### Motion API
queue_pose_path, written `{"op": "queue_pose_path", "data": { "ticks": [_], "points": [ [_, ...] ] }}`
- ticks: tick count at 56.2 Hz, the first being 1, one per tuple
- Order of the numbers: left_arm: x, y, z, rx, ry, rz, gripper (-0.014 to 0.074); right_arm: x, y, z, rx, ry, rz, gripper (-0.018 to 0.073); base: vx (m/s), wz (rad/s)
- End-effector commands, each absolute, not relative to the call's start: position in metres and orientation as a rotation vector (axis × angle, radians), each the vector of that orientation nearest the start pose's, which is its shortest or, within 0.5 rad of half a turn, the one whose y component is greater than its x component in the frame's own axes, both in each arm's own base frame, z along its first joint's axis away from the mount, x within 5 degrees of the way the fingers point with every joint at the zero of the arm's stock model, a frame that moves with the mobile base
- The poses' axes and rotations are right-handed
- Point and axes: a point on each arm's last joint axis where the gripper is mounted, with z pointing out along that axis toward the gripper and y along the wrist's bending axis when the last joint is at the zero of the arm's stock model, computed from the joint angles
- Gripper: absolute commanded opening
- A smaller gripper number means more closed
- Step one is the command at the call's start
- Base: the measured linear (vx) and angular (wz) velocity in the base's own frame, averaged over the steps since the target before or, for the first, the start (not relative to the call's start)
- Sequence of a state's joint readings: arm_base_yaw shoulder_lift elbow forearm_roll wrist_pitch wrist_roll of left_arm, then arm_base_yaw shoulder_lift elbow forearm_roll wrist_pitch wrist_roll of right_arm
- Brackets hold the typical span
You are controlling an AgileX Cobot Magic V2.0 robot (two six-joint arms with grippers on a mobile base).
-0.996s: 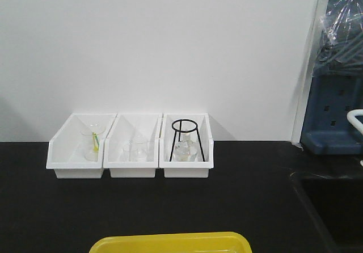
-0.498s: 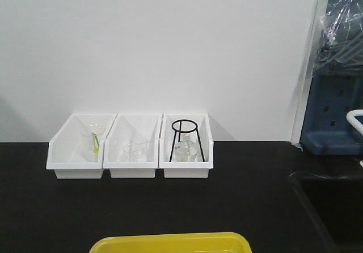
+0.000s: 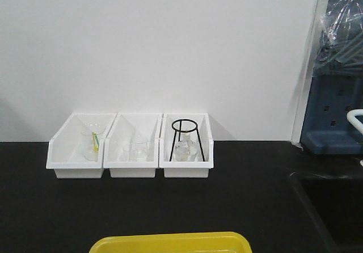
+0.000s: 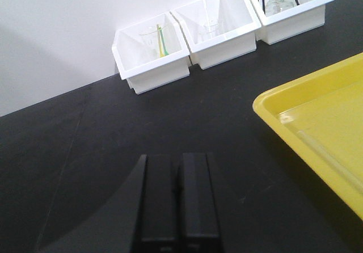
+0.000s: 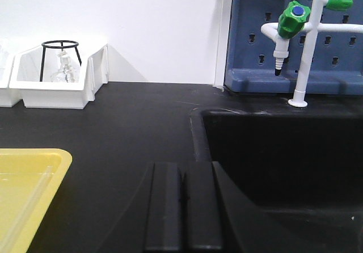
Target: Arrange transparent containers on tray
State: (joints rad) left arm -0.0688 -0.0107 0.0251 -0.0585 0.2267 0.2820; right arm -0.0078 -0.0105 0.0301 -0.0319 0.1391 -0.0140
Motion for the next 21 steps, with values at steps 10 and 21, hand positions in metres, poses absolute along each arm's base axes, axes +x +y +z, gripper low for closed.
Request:
{"op": "queue_pose_path", "data": {
  "ticks": [10, 21],
  "points": [
    [0.056, -0.0046, 0.1801, 0.245, 1.641, 0.11, 0.0, 0.0569, -0.0011, 0.1955, -0.025, 1.567, -0.053, -0.0013, 0.0, 0.0],
    [0.056, -0.0046, 0.1801, 0.245, 1.641, 0.11, 0.0, 0.0569, -0.0011, 0.1955, -0.025, 1.567, -0.053, -0.0013, 0.0, 0.0]
  ]
}}
